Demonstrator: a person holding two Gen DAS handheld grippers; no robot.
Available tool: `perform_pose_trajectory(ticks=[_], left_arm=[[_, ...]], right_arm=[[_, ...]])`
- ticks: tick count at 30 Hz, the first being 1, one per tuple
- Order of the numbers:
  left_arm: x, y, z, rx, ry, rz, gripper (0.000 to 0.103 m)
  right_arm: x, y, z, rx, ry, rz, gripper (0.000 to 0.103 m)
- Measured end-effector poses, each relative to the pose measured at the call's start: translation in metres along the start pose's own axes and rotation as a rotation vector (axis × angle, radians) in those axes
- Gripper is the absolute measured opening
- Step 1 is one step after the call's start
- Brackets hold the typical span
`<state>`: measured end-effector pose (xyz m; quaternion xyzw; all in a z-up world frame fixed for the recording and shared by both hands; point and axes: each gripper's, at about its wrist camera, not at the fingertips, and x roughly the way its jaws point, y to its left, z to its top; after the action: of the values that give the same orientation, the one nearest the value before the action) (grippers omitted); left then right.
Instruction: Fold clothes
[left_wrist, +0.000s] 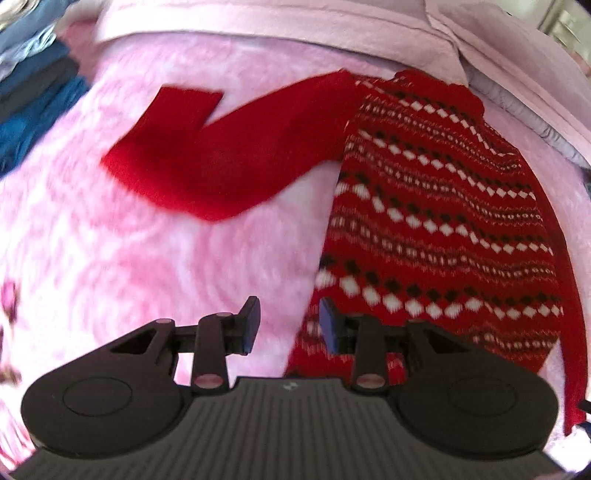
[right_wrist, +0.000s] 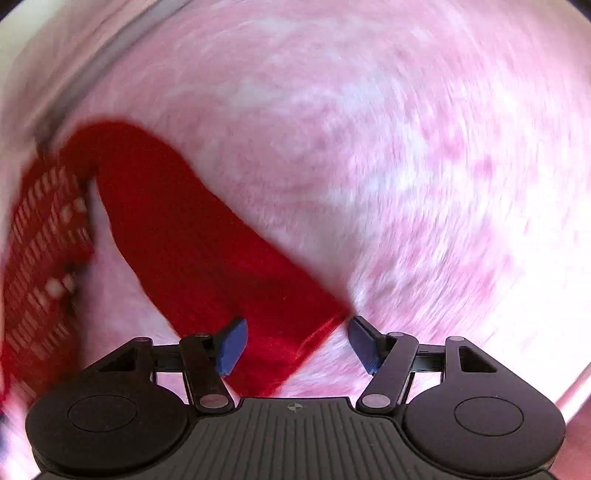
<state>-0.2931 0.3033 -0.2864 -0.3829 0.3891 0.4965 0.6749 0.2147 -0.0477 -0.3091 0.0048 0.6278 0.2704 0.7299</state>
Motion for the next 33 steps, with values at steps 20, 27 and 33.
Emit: perform_pose_trajectory(ticks=[20,27,33], left_arm=[[0.022,0.027,-0.081,-0.108,0.117,-0.069,0.032],[-0.023,0.028,-0.026,-0.007,-0.134,-0.158,0.003],[0.001,0.093,0.055,-0.096,-0.248,0.019,0.005]], right_arm=[[-0.052,-0.020,0.037,0.008,-0.240,-0.181,0.058],[-0.025,0.032,-0.040,-0.104,-0.080,-0.043,0.058],[-0.006,0.104,-0.067,-0.401,-0.057,0.152,0.058]])
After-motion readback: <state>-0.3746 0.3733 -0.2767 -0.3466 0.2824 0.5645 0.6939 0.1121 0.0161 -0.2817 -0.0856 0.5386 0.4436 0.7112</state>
